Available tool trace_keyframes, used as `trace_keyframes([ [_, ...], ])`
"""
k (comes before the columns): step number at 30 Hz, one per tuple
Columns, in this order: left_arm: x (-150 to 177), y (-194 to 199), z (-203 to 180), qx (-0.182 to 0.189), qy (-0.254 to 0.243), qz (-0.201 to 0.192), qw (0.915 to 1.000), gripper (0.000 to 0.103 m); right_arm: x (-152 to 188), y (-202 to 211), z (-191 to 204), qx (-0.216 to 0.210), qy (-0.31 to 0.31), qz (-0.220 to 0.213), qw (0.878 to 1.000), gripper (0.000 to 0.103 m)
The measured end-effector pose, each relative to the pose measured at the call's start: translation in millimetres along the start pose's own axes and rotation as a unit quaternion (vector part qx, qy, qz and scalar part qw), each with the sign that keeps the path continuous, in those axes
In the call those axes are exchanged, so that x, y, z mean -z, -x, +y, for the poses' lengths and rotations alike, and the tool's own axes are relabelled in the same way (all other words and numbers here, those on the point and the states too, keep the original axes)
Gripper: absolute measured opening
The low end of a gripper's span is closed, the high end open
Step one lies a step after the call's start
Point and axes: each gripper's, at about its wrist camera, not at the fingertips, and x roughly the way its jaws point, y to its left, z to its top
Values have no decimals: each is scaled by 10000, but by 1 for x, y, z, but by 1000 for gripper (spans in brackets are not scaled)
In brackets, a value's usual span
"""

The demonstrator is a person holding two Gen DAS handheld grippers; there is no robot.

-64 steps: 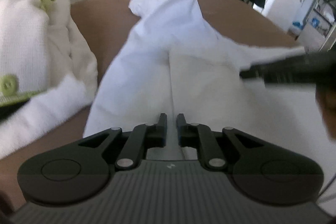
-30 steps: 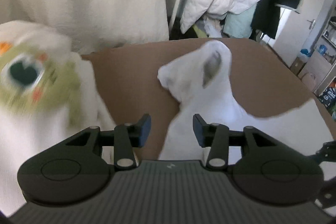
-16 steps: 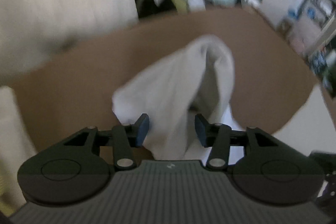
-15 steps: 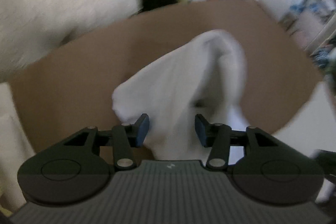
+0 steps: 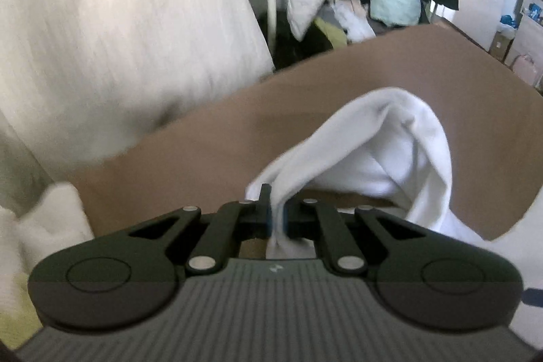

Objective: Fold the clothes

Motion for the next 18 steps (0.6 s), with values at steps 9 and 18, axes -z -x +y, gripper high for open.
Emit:
trace_keyframes([
  [9, -32, 48, -1, -181, -51, -889, 9959, 6, 7, -6, 8, -21, 120, 78, 9999, 62],
  [18, -39, 98, -17, 129, -223, -1823, 9829, 6, 12, -9, 10, -32, 103, 131, 9999, 63],
])
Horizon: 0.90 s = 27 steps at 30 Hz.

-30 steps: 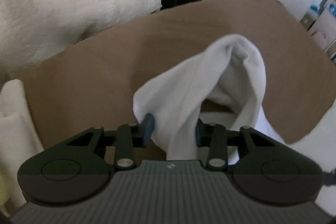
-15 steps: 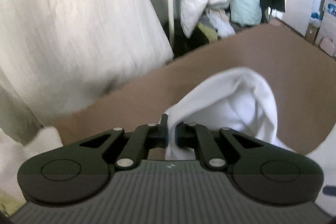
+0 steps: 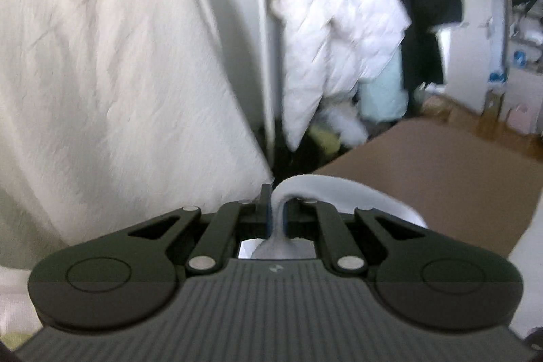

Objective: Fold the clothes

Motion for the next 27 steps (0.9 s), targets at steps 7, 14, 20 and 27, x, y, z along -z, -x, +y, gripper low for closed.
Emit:
trace_keyframes([
  [7, 5, 76, -36, 1309, -236, -661, 9889, 9, 11, -5, -30, -383, -234, -294, 9986, 67],
  [14, 122, 87, -79, 2488, 539, 1034, 9615, 27, 46, 12, -134, -414, -1823, -1103, 9762, 67],
  [20, 171, 82, -72, 2022, 1659, 2584, 9300, 34, 47, 59, -139, -1031, -1834, -1786, 9612, 67],
  [27, 183, 113, -35, 1799, 2361, 2725, 9152, 50, 34, 80, -73, -1706, -882, -1836, 9641, 67],
])
